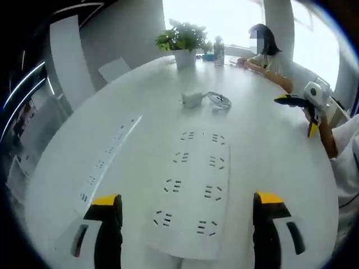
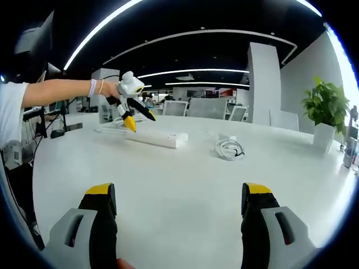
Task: Straighten the power strip on the desk, plug the charger into it
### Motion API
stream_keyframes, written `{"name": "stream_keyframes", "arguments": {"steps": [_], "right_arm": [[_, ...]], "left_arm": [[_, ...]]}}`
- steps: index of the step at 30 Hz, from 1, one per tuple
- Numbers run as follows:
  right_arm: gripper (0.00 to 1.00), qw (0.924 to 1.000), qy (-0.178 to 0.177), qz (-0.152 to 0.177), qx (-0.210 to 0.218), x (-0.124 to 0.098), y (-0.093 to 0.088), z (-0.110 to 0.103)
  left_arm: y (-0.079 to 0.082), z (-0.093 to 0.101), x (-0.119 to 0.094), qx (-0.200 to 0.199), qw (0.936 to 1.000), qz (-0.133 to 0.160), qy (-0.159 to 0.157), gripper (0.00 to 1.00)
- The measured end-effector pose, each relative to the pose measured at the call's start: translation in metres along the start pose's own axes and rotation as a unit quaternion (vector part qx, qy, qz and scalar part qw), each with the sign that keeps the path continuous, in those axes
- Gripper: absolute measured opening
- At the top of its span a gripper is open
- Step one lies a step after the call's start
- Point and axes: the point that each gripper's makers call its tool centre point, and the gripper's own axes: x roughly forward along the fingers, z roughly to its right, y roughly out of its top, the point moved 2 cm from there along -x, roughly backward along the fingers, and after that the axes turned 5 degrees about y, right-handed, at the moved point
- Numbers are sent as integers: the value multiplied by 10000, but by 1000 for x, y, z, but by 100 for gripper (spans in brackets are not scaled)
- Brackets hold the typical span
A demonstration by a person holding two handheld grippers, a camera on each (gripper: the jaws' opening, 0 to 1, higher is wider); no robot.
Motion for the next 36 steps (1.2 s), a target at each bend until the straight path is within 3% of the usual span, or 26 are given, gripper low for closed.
{"name": "stream_keyframes", "arguments": {"steps": [5,8,14,18,21,26,32,36], "right_arm": [[92,10000,3,38,36,0,1,0],[92,10000,-2,81,46,-1,4,0],[92,9999,10,128,68,0,6,-1],[92,9999,60,125,73,2,5,-5],[92,9998,79,133,79,2,5,-6],[92,9998,97,152,84,3,6,-8],[92,9998,164,144,45,2,5,-14],[92,9997,188,148,59,2,4,-16]], "left_arm": [[9,-1,-4,-216,9985,491,100,99],[20,-5,-9,-231,9952,934,162,99],[24,-8,-16,-294,9915,1156,512,99],[41,-9,-26,-497,9805,1761,714,99],[43,-5,-32,-432,9779,1836,904,99],[55,0,-47,-596,9650,2291,1129,99],[64,-1,-69,-799,9452,2816,1447,99],[65,8,-78,-849,9391,2966,1512,99]]}}
